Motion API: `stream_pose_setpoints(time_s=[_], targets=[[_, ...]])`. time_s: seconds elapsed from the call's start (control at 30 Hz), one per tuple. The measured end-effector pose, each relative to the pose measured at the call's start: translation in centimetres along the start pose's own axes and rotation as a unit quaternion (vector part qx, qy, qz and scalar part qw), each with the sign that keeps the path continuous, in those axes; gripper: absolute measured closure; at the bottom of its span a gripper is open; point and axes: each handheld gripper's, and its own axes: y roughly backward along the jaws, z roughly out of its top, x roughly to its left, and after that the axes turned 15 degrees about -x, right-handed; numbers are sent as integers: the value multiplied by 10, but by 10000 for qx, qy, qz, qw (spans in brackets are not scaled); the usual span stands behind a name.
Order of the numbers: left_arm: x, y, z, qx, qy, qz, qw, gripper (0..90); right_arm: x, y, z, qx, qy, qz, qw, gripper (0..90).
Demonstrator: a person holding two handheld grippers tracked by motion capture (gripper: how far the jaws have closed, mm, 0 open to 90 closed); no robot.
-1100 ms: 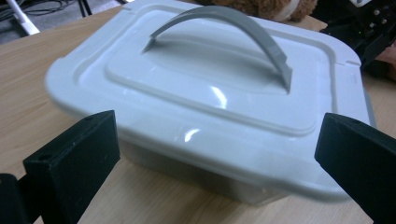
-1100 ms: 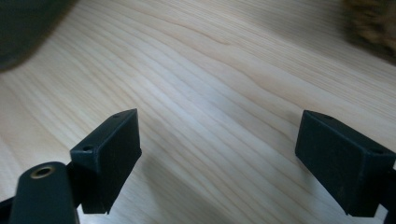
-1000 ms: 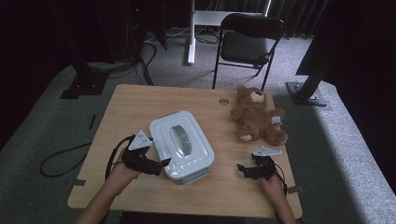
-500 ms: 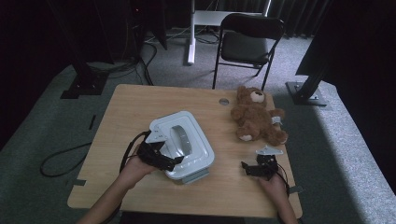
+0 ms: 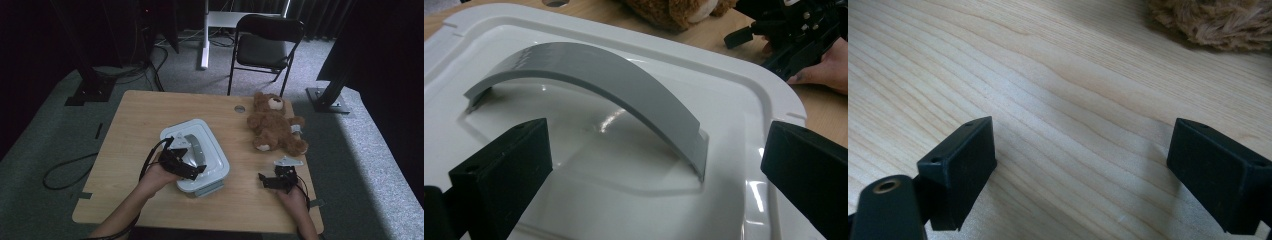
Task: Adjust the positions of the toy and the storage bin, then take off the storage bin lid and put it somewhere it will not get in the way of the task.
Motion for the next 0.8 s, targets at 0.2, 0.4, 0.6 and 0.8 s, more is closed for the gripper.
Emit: stream_pose_setpoints(time_s=[0.2, 0.4, 0.6, 0.8], targets=[[-1, -8, 0, 49, 2, 11, 10000, 7, 0, -1, 1, -6, -19, -33, 10000, 115], [-1, -9, 0, -8, -20, 75, 10000, 46, 0, -1, 1, -7, -19, -36, 10000, 115], [-5, -9, 0, -32, -224, 47, 9997, 121, 0, -1, 1, -4, -20, -39, 10000, 115], [-7, -10, 0, -100, -208, -1, 9997, 208, 0, -1, 1, -6, -16, -38, 10000, 116]])
